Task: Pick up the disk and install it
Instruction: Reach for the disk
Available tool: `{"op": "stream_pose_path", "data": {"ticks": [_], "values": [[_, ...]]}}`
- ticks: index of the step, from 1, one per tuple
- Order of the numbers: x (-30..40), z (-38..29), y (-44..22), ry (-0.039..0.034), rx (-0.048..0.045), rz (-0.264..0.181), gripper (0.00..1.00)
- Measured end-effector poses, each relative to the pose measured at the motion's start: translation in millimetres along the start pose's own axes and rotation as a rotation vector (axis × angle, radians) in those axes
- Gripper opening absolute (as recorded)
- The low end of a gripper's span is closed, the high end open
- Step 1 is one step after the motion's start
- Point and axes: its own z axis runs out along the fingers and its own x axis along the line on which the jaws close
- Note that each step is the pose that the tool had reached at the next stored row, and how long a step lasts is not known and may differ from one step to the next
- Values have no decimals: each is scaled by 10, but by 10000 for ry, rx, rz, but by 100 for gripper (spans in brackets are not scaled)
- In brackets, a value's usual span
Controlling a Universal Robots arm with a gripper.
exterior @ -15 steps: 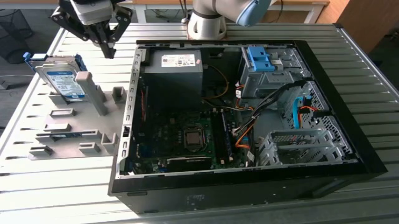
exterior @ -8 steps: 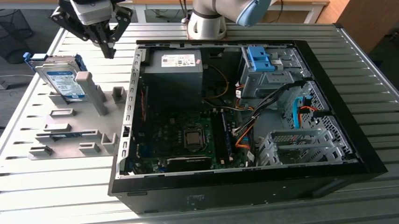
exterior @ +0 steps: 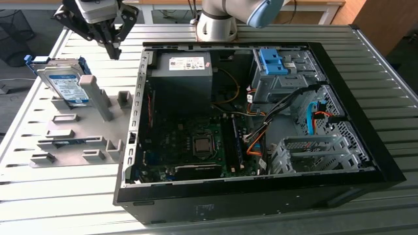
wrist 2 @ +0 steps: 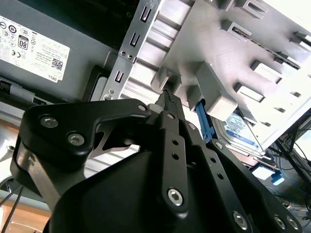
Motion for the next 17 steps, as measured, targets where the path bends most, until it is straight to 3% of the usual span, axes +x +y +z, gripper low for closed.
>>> {"op": "stream_pose_path", "data": {"ticks": [4,17], "values": [[37,0,18,1,1,0,11],[58,1,34,0,0,-1,11]]}}
